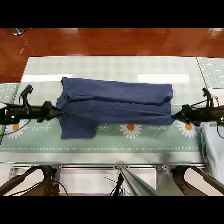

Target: Fold the shirts.

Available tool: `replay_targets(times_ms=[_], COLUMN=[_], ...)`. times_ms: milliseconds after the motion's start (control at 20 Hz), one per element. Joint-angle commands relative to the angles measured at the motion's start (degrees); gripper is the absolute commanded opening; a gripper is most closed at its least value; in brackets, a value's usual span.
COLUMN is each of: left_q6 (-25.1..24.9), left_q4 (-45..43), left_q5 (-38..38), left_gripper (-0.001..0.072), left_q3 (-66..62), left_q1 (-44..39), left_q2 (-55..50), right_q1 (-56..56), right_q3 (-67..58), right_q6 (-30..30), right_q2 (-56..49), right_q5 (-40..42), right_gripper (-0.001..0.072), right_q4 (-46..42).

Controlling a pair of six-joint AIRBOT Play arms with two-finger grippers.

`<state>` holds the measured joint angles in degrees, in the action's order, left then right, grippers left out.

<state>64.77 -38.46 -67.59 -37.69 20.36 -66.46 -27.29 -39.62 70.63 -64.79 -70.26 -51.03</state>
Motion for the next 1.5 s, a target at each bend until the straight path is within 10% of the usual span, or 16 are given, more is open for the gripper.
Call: replay_targets(times_ms=[0,750,800,850,900,1250,1450], left_q6=[3.78,17.97,18.03,18.08,18.32,20.72,18.03], left_q4=[-0.09,-0.09,-0.07,-0.07,-0.13,-26.82,-23.15], left_q5=[2.49,-1.66,-1.31,-1.16,-1.99,-24.81,-7.56], left_gripper=[0.0026,0.0041,0.0200,0.0595,0.0705,0.0704,0.0704], left_q3=[-8.83,-54.99,-55.47,-56.26,-57.53,-59.93,-39.71], left_q1=[-4.02,-11.69,-12.26,-12.26,-11.43,1.46,2.64], left_q2=[-6.16,-43.60,-44.41,-44.76,-44.61,-36.00,-20.00], right_q1=[1.99,6.45,6.43,6.34,5.70,-3.23,0.37], right_q3=[-6.43,-35.78,-35.80,-35.80,-35.95,-39.34,-38.71], right_q6=[1.09,6.73,6.93,7.45,7.10,6.71,5.31], right_q2=[-3.30,-32.54,-33.66,-34.29,-34.32,-33.97,-36.30], right_q5=[1.81,7.21,8.74,9.42,9.38,-4.42,-4.76], right_gripper=[0.0022,0.0024,0.0094,0.0342,0.0651,0.0629,0.0629], right_q4=[1.27,7.15,8.50,9.42,9.44,0.55,-0.50])
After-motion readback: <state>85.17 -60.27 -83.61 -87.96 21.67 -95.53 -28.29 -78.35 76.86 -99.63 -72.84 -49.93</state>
